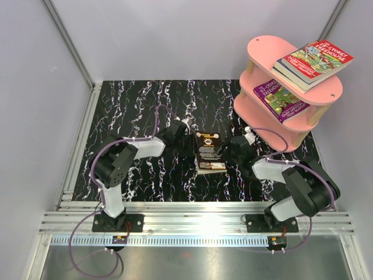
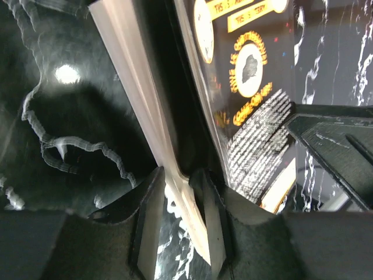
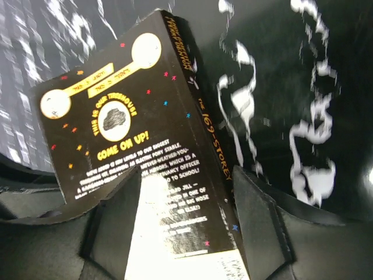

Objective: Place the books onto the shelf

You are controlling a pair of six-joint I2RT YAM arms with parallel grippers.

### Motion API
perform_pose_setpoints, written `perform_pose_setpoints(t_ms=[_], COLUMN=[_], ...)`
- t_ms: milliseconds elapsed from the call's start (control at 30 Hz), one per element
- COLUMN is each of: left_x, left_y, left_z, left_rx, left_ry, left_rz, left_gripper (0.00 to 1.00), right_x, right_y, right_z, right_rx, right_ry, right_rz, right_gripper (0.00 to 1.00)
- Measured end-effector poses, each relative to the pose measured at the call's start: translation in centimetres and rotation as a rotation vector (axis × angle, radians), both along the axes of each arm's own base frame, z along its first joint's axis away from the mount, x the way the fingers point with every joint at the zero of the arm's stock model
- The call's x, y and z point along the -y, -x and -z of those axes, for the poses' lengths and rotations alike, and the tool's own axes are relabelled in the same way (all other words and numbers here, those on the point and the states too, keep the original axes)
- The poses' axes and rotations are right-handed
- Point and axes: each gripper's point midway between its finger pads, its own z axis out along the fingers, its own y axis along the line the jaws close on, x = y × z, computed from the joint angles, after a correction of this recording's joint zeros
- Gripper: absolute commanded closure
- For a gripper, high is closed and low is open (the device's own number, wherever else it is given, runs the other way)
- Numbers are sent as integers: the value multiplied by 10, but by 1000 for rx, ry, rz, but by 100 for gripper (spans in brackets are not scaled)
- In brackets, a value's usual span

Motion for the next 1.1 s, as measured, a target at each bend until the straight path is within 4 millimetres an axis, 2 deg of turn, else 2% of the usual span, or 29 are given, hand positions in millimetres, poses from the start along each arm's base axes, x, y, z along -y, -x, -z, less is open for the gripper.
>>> perform_pose_setpoints(t_ms=[167, 300, 467, 600, 700, 767, 933, 1000, 1100], left_x=[8, 13, 22, 34, 44, 50, 76, 83, 86], left_y=[-16, -29, -57, -69, -64, -58, -16, -1, 10], left_z=[2, 2, 2, 2, 2, 3, 3, 4, 4], left_rx=[32, 66, 149, 182, 166, 153, 72, 46, 24], left_ry=[5, 20, 54, 103, 143, 162, 212, 226, 241], left_rz=[-26, -46, -85, -94, -69, -51, 68, 111, 141], left_gripper=[69, 71, 72, 73, 74, 74, 75, 75, 75], right_x=[7, 13, 5, -26, -49, -57, -63, -62, -59], right_y=[-12, -8, 12, 51, 78, 87, 71, 65, 62], right_z=[-2, -4, -5, -7, -18, -29, -74, -82, -84], right_rx=[127, 190, 192, 113, 80, 87, 244, 277, 287], right_ry=[-93, -140, -218, -331, -407, -447, -503, -503, -485], right_rz=[43, 52, -11, -180, -315, -371, -378, -362, -338], right_gripper=[38, 42, 42, 43, 42, 42, 43, 42, 42])
